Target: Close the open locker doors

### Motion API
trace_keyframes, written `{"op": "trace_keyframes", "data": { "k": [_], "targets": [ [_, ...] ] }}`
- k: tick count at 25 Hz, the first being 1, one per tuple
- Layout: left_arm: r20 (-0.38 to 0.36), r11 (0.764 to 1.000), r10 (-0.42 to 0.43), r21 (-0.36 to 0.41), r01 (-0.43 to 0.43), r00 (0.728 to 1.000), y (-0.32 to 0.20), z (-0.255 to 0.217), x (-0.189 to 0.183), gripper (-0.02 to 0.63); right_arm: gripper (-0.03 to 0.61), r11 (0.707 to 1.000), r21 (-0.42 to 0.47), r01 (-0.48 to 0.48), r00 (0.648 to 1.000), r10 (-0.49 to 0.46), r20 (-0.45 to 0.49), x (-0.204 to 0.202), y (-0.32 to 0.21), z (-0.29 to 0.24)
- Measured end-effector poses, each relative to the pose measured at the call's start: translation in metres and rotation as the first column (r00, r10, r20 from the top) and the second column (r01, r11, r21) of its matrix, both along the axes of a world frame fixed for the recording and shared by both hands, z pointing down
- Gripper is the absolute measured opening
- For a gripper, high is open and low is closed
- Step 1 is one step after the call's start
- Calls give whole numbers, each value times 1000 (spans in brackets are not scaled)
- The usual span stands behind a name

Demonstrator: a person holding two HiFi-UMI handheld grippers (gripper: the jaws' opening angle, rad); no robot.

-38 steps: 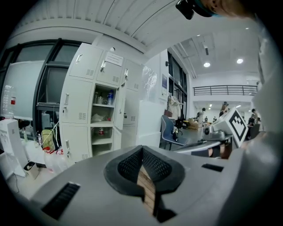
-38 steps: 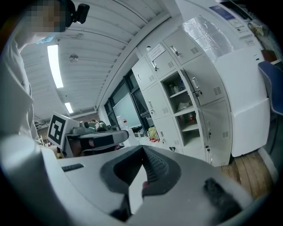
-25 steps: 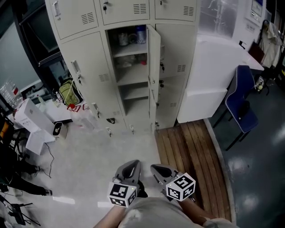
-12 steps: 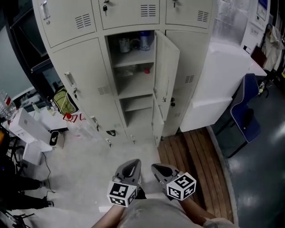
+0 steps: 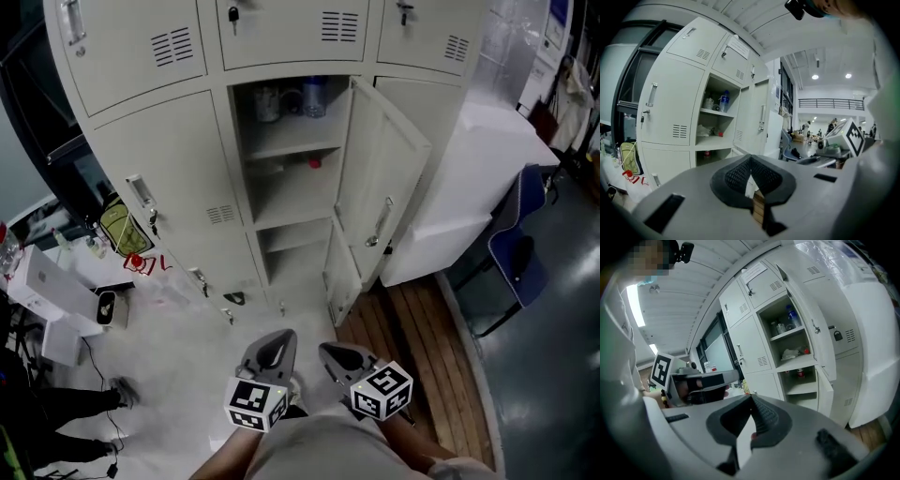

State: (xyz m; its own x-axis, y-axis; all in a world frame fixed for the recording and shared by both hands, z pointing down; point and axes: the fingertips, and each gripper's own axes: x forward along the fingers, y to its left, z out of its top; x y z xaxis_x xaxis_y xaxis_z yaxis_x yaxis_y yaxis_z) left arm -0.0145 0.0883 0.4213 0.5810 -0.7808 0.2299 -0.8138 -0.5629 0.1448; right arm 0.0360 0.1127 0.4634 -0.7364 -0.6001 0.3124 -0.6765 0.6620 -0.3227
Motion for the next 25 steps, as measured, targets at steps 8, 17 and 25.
{"op": "trace_keyframes", "data": {
  "k": [8, 17, 25],
  "targets": [
    [-22, 999, 42, -19, -43, 999, -65, 4, -29, 14, 26, 999, -3, -39, 998, 39, -46, -19, -49, 3],
    [-36, 997, 66, -36, -67, 997, -104, 11, -33, 14, 26, 996, 12, -89, 996, 90, -21, -18, -83, 1],
    [-16, 992, 124, -32, -124, 992, -122, 12, -11, 14, 26, 986, 32, -165, 986, 166, -14, 7, -104, 0]
  ]
}}
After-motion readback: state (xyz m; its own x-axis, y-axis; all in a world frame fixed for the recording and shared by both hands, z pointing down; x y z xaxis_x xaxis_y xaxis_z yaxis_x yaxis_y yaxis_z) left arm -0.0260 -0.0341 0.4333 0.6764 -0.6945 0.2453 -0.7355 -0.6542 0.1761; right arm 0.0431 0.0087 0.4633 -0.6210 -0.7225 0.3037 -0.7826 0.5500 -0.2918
